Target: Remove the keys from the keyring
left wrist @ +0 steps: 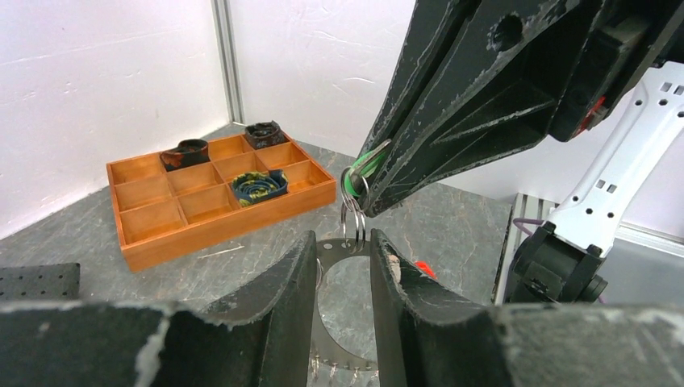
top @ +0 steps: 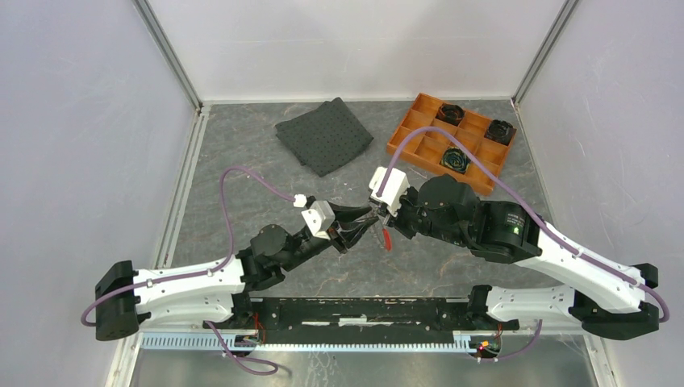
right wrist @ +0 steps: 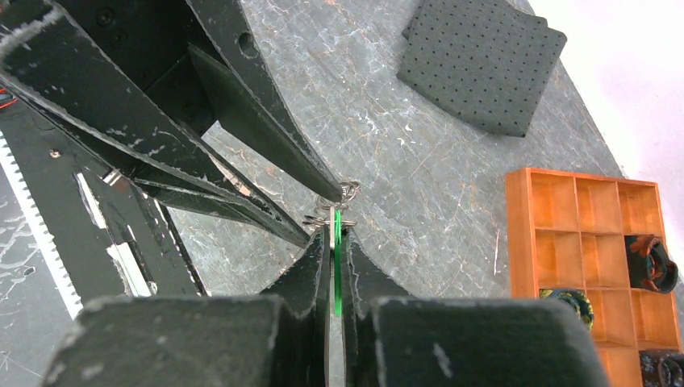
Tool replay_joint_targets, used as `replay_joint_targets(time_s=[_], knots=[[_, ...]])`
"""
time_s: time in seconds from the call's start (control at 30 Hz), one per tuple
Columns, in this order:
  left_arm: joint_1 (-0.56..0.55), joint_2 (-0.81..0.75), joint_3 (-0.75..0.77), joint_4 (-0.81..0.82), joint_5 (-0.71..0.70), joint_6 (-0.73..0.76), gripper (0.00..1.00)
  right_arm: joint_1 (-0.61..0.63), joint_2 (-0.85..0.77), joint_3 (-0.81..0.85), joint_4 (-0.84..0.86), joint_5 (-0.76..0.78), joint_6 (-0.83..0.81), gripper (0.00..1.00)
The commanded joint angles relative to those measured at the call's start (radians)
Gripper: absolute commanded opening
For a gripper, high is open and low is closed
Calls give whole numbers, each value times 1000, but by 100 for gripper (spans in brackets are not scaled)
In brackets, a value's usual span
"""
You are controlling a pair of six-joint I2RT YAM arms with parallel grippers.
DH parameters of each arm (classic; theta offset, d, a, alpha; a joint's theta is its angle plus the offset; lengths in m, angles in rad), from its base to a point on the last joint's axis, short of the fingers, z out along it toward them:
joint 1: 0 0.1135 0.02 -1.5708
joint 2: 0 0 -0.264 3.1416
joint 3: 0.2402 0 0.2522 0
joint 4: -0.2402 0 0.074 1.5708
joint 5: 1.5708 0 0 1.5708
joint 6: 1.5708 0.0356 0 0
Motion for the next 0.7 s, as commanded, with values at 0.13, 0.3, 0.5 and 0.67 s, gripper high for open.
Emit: replay_joint_targets(time_s=[0.13,0.3,0.5,0.67], knots=[[-9,-28,27,37,-30,41,39,9,-3,17,42,-3,1,1],[-8,-9,43,38,-21,52,39,9,-4,17,44,-5,2,1],[-8,5,55,45,-13,58,39,9,-5,13,43,-6,4,1],[-8,4,60,47,-12,59,39,10,-2,11,45,-8,5,1]])
